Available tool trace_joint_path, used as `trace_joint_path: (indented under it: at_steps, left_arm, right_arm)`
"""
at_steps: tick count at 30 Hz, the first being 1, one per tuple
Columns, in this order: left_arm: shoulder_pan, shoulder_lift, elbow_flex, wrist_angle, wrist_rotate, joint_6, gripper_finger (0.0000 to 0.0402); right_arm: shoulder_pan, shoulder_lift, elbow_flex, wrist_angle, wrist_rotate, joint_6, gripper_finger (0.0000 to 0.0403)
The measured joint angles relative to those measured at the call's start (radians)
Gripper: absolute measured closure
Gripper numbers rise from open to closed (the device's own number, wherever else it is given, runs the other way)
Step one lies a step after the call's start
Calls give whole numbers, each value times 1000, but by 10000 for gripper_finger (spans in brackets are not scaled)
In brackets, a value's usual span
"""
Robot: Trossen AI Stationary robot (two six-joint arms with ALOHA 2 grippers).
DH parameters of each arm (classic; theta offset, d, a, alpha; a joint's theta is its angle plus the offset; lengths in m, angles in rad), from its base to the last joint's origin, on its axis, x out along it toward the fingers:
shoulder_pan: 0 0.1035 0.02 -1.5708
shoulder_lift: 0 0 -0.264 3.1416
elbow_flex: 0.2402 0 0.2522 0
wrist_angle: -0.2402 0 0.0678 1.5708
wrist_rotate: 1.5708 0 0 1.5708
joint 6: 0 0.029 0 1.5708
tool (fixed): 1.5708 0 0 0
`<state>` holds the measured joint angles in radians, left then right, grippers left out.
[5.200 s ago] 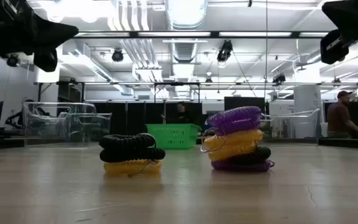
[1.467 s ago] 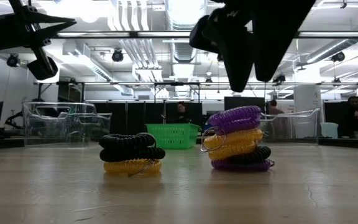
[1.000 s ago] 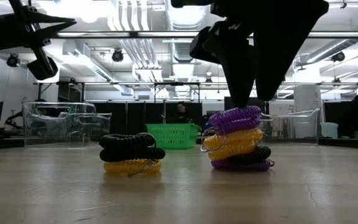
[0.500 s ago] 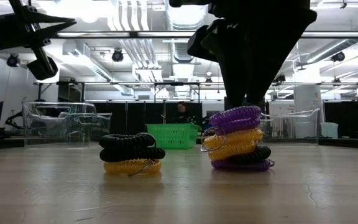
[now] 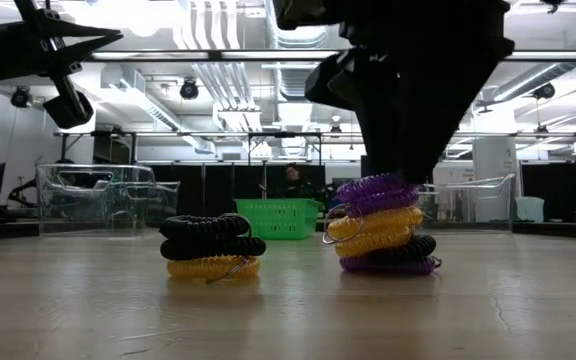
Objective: Sort spring keychains
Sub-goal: Put the purple spring keychain into the right transparent bin
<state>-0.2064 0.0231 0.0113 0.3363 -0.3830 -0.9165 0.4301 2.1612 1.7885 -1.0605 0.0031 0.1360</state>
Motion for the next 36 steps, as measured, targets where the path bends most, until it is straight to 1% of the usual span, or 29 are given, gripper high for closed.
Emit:
trace_joint_path:
  at_steps: [7,18,29,36]
  left_arm:
    - [0,0,0,0,0,-2,401]
    - [0,0,0,0,0,-3,401]
    - [0,0,0,0,0,-3,401]
    - [0,0,0,0,0,-1,401]
  right_arm:
    - [0,0,1,2,0,9,314]
    - [-1,0,2,2,0,14,387]
    - [-1,-2,42,-13,0,14,391]
    - [-1,-2,84,-73,22,22,392]
